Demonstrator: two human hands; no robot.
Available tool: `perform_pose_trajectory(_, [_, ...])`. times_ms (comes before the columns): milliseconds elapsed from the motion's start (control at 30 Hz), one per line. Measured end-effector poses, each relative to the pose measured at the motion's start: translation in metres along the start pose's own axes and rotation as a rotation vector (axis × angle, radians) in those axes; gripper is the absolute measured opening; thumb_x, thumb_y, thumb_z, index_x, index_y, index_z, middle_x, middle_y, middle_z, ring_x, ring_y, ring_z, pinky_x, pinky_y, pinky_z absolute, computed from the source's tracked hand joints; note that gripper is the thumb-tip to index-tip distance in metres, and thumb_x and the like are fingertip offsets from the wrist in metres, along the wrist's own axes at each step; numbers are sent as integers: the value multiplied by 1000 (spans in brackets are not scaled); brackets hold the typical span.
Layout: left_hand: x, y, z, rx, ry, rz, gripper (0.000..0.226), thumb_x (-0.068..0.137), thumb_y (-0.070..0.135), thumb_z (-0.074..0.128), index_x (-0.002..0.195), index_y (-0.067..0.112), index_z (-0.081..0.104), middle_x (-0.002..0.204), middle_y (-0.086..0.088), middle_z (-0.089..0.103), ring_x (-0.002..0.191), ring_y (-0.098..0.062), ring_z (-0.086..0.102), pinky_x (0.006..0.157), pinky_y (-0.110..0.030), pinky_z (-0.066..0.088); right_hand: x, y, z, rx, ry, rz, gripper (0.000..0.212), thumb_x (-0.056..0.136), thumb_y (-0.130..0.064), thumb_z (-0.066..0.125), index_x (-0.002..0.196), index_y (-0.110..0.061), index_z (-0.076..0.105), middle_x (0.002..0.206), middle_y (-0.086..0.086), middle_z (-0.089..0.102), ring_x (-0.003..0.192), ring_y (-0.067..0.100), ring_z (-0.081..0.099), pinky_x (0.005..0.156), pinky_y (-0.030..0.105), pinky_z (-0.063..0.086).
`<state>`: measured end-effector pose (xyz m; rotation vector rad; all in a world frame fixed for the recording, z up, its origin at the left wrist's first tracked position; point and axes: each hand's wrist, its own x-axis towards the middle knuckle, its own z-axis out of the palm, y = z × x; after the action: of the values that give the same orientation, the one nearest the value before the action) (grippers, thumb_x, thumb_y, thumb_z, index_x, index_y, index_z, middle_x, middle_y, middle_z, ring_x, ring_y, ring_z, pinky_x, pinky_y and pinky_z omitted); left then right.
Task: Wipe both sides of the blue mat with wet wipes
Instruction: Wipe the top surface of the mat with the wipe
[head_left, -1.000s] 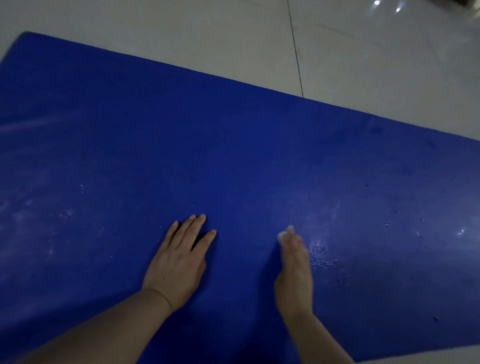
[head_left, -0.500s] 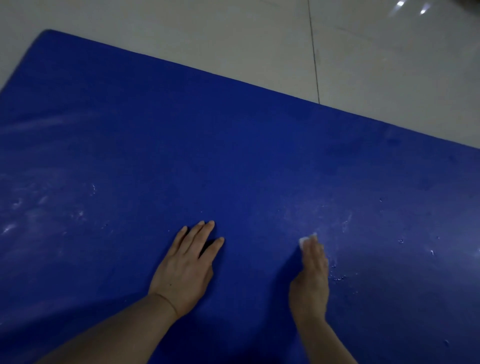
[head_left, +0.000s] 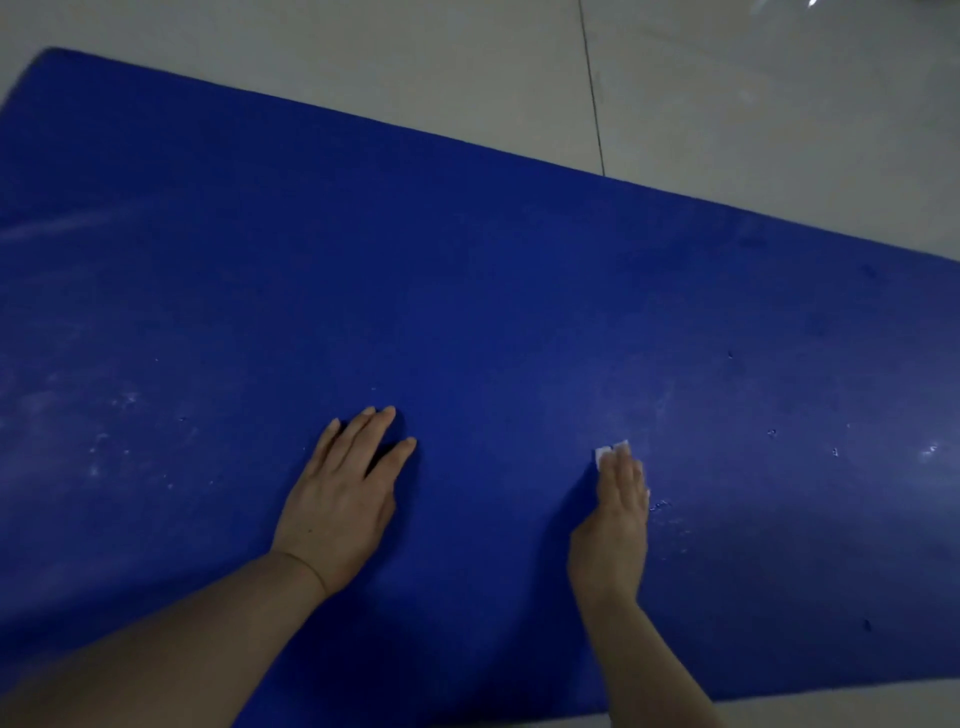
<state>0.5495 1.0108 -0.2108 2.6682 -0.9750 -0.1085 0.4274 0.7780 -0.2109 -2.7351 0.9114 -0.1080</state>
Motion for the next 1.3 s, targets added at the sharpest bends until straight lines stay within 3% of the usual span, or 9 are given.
perform_pose_trajectory(67, [-6,3,-1,7,12,-13,48,86,14,32,126,6,58,142,-19,45,132,-32,36,117,-43,12,-8,-14,-1,34,18,36,80,75,27,39,147,-6,30,155,-3,10,144,13,6,118,33,13])
perform_pose_trajectory(233, [-23,8,1,37,-39,-21,51,86,18,30,128,6,56,144,-18,42,134,-31,36,116,-45,12,-64,-46,13,53,-125,-339,94,58,25,57,144,-7,33,153,11,30,144,19,17,114,35,13])
perform_pose_trajectory(333, [-20,7,1,42,-63,-31,50,88,20,30,130,7,54,145,-17,41,135,-31,35,117,-44,12,-49,-5,-6,40,-95,-131,98,54,30,59,140,-11,38,151,9,34,140,23,28,113,34,14])
perform_pose_trajectory(467, [-18,8,1,44,-69,-33,50,90,21,29,129,6,55,146,-18,40,135,-32,35,116,-45,11,-33,24,-15,10,20,105,78,78,24,37,147,-9,26,157,1,13,143,12,9,118,39,20])
perform_pose_trajectory(600, [-18,9,0,50,-85,-38,50,89,21,29,129,6,54,146,-18,39,135,-33,35,118,-42,6,-69,-24,4,22,-57,-180,76,79,3,31,150,-8,7,159,3,-1,145,15,8,118,28,12])
perform_pose_trajectory(700, [-18,10,0,50,-84,-40,50,89,21,29,130,6,53,146,-18,39,135,-32,35,118,-41,6,-76,-26,4,75,-168,-341,90,64,18,48,146,-11,27,155,7,25,144,19,18,117,33,10])
perform_pose_trajectory(900, [-17,10,1,37,-65,-43,48,90,21,28,130,6,51,146,-18,39,136,-32,33,118,-40,5,-55,33,-15,24,-19,74,85,75,23,44,148,-14,24,155,-7,6,146,16,9,120,30,5])
perform_pose_trajectory(1167, [-17,11,0,40,-68,-40,48,89,21,29,129,6,51,145,-19,40,134,-33,36,117,-42,8,-119,-44,5,57,-175,-419,71,74,-1,35,144,-12,31,153,6,27,144,19,17,116,32,14])
perform_pose_trajectory(1300, [-17,11,-1,32,-54,-43,48,91,21,30,129,6,54,145,-19,40,134,-34,37,115,-47,15,-84,5,-9,-10,-133,-159,94,60,21,47,143,-19,31,154,1,23,143,16,15,117,31,3])
